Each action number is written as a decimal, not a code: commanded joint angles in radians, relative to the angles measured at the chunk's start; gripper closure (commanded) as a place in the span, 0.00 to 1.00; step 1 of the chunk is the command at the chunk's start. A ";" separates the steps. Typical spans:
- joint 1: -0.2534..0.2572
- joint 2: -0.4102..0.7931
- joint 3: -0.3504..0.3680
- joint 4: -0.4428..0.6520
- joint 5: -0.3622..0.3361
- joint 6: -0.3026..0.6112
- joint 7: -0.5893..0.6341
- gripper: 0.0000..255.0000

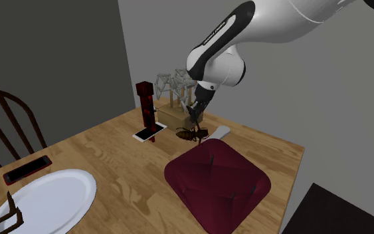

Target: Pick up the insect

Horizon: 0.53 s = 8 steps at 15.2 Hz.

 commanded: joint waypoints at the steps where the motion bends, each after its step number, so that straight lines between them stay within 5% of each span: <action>1: 0.004 -0.019 -0.005 0.000 -0.008 -0.017 0.010 1.00; 8: 0.013 -0.068 -0.021 0.009 -0.034 -0.074 0.040 1.00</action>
